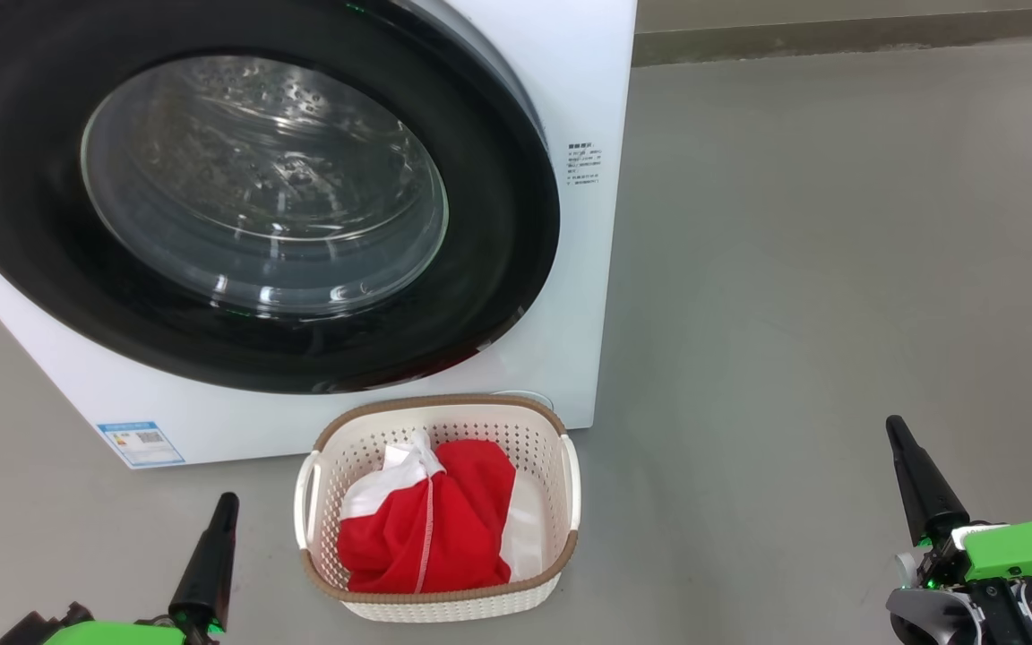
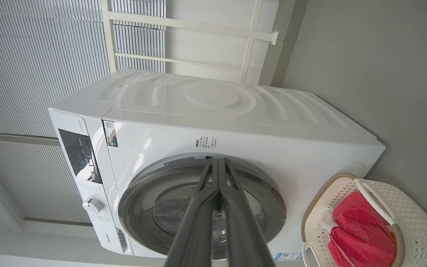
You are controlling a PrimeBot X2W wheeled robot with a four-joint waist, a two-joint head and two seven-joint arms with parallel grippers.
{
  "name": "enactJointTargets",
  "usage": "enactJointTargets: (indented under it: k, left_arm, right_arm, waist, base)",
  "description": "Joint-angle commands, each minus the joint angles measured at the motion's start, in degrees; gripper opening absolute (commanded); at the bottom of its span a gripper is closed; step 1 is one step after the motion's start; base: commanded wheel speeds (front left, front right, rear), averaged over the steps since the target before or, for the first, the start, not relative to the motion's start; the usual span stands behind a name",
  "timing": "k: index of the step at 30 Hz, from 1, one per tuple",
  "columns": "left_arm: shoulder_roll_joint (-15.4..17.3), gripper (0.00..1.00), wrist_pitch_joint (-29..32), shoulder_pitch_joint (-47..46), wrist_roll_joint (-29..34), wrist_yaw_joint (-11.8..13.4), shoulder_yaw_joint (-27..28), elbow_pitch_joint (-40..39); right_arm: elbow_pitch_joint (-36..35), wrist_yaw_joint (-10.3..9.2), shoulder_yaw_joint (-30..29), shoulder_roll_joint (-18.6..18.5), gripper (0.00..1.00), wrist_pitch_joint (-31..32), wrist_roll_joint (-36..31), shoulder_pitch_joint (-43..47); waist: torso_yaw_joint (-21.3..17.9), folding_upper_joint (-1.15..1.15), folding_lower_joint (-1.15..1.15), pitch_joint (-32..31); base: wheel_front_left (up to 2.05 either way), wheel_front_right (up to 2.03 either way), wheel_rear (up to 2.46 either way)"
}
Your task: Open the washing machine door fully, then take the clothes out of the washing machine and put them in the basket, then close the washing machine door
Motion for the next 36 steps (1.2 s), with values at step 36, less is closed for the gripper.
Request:
enactJointTargets:
  k: [36]
  left_arm:
    - [0.5, 0.0, 0.4, -2.3, -0.3, -0.4, 2.2, -1.2]
  right_arm:
    - [-1.4, 0.02, 0.6, -0.2, 0.0, 0.6, -0.5, -2.4]
  waist:
    - [0.0, 0.0, 0.0, 0.0]
  base:
    - [0.0, 0.0, 0.0]
